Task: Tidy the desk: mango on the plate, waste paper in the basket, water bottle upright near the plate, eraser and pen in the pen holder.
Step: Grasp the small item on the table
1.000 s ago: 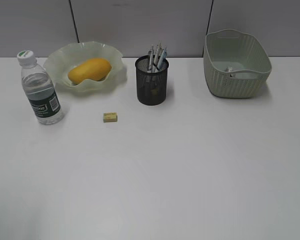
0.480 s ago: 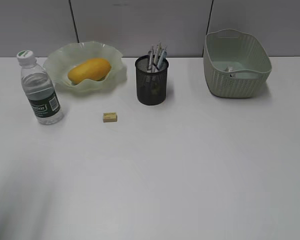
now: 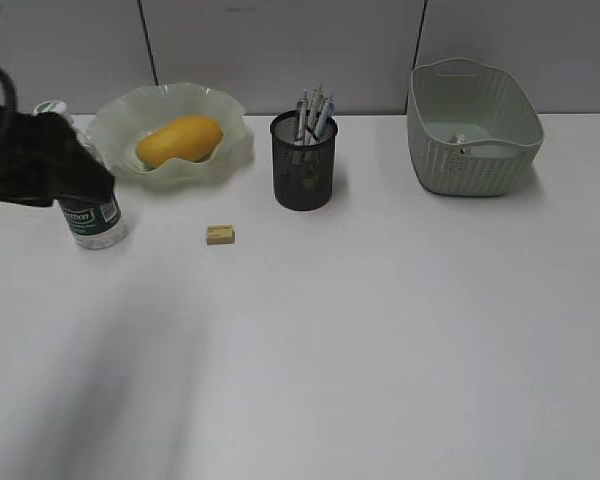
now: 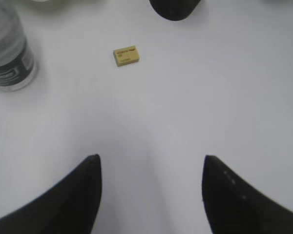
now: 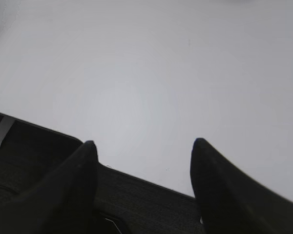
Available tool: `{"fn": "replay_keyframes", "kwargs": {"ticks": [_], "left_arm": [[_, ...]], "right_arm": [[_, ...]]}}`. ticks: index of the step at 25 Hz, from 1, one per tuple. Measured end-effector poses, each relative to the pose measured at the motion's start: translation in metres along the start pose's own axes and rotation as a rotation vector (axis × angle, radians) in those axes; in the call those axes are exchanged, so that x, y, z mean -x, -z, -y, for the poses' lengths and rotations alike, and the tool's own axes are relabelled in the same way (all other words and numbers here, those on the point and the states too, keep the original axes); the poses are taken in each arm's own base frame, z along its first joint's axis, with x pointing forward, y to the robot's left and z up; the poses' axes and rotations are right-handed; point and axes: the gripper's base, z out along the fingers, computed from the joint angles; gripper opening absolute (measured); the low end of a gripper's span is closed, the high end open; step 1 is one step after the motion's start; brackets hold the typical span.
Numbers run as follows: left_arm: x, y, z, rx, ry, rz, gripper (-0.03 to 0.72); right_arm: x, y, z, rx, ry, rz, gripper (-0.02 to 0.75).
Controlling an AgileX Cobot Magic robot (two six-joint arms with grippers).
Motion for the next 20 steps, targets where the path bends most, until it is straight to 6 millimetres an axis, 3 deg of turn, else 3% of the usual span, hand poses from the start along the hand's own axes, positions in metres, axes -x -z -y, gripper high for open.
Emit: {"fn": "replay_keyframes", "kwargs": {"ticks": [10,20], "left_arm": [[0.047,-0.084,0.034,0.029,-0.037,-0.189,0.491],[0.062,-0.161,0.026,0.206,0.081,-0.353,0.489]], "right_arm": [[0.000,0.000,0.000,0.000,0.001,0.000,0.478],[0.000,0.000,0.000,0.000,0.000,0.000,0.478]]}}
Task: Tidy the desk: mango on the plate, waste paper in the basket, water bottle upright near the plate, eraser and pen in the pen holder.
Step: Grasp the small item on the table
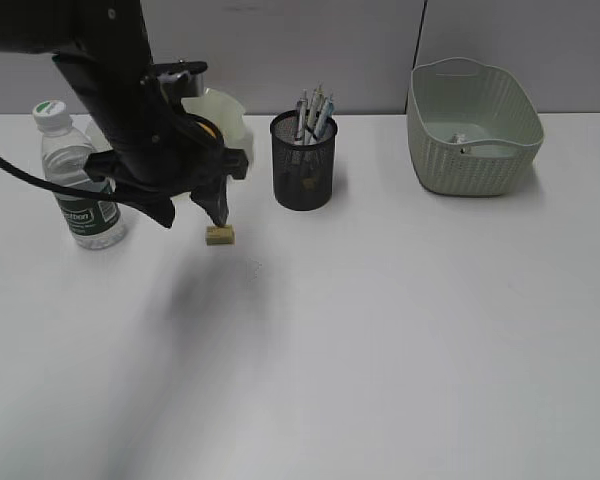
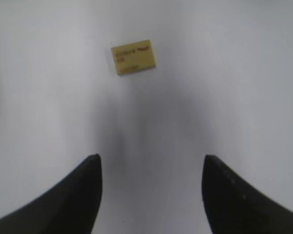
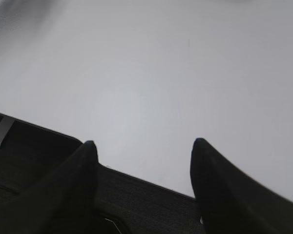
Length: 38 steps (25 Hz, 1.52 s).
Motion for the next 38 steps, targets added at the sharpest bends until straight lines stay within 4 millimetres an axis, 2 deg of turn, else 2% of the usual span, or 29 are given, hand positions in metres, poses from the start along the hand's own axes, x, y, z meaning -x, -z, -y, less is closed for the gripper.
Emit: {"fn": "replay_keyframes", "kwargs": {"ticks": [9,16,26,32,38], "left_arm": [[0.025,-0.043,0.005,0.046,0.029,-0.025,0.485],[0.034,-0.066,0.006,0.062,0.044,-0.034,0.485],[0.040,-0.076,0.007,0.058,0.072,0.025,0.484],[0.037,-0.092,0.004,0.074,0.074,-0.005,0.484],[0.037,-0.094,0.004,0.088,0.059,0.000,0.478]], "right_arm": [[0.000,0.000,0.000,0.000,0.000,0.000,0.478],[0.000,0.000,0.000,0.000,0.000,0.000,0.478],[0.000,0.000,0.000,-0.001,0.001,0.000,0.478],[0.000,0.000,0.000,-0.001,0.001,0.000,0.478],[0.000,0.000,0.000,0.000,0.001,0.000,0.478]]}}
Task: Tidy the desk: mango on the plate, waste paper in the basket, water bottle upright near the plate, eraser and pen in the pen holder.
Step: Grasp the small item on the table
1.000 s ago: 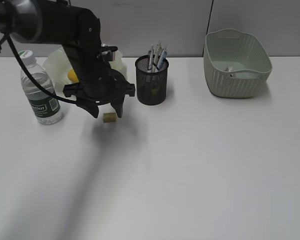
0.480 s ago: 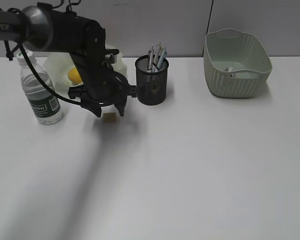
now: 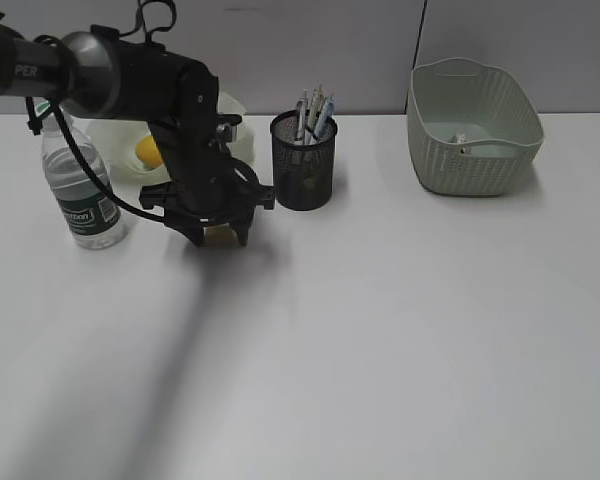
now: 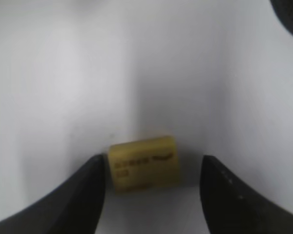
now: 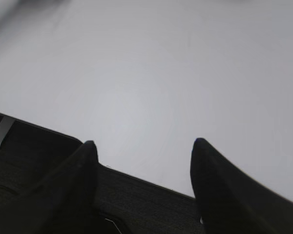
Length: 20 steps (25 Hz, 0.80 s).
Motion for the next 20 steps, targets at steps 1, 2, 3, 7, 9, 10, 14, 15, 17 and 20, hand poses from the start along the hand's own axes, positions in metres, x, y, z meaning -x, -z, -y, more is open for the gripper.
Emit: {"fn": "replay_keyframes", "kwargs": {"ticks": [1,2,3,7,9,10,14,15,17,20], "left_arm": [[0.000,0.000,0.000,0.001,-0.001,0.002,0.469],[0.000,0.000,0.000,0.004,-0.002,0.004,0.453],[0.001,0.000,-0.001,0.007,-0.006,0.006,0.437],[0.001,0.000,-0.002,0.017,-0.014,0.006,0.322],[0.001,0.000,-0.002,0.018,-0.015,0.007,0.299],[0.001,0.000,-0.002,0.018,-0.015,0.007,0.298],[0.000,0.000,-0.002,0.020,-0.014,0.002,0.295],[0.000,0.001,-0.002,0.020,-0.014,0.002,0.295],[-0.001,0.003,-0.002,0.027,-0.014,-0.010,0.294],[0.000,0.016,-0.003,0.030,-0.014,-0.007,0.292]], "right_arm": [[0.000,0.000,0.000,0.000,0.000,0.000,0.478],[0.000,0.000,0.000,0.000,0.000,0.000,0.478],[0.000,0.000,0.000,0.000,0.000,0.000,0.478],[0.000,0.000,0.000,0.000,0.000,0.000,0.478],[0.000,0.000,0.000,0.000,0.000,0.000,0.478],[0.000,0.000,0.000,0.000,0.000,0.000,0.478],[0.000,0.000,0.000,0.000,0.000,0.000,0.478],[0.000,0.000,0.000,0.000,0.000,0.000,0.478],[0.000,0.000,0.000,0.000,0.000,0.000,0.478],[0.000,0.000,0.000,0.000,-0.001,0.000,0.478]]}}
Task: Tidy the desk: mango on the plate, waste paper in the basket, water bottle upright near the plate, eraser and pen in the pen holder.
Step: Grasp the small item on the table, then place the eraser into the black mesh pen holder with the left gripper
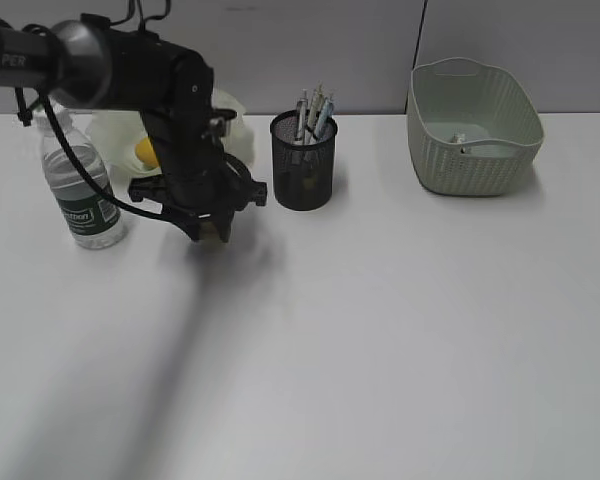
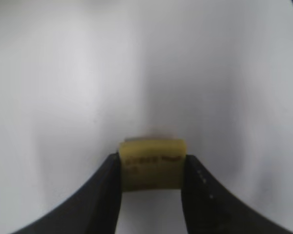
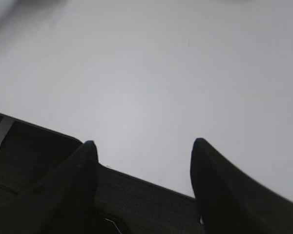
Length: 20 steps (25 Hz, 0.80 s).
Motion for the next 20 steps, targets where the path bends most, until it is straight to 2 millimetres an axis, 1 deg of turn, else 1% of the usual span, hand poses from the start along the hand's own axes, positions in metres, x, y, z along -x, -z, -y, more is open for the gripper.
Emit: {"fn": "replay_keyframes", "kwargs": {"ticks": [3,9,13,16,20], "left_arm": [[0.004,0.025,-0.001,-0.009,-0.005,0.046,0.292],[0.011,0.082,-0.003,-0.059,-0.004,0.177,0.292],[0.016,0.109,-0.001,-0.126,0.007,0.288,0.292],[0.019,0.118,0.004,-0.188,0.022,0.343,0.292],[0.025,0.122,0.012,-0.287,0.027,0.408,0.292]], "right_arm": [[0.000,0.000,0.000,0.000,0.000,0.000,0.478],[0.000,0.000,0.000,0.000,0.001,0.000,0.478],[0.000,0.000,0.000,0.000,0.001,0.000,0.478],[0.000,0.000,0.000,0.000,0.001,0.001,0.478],[0.000,0.000,0.000,0.000,0.000,0.001,0.478]]}}
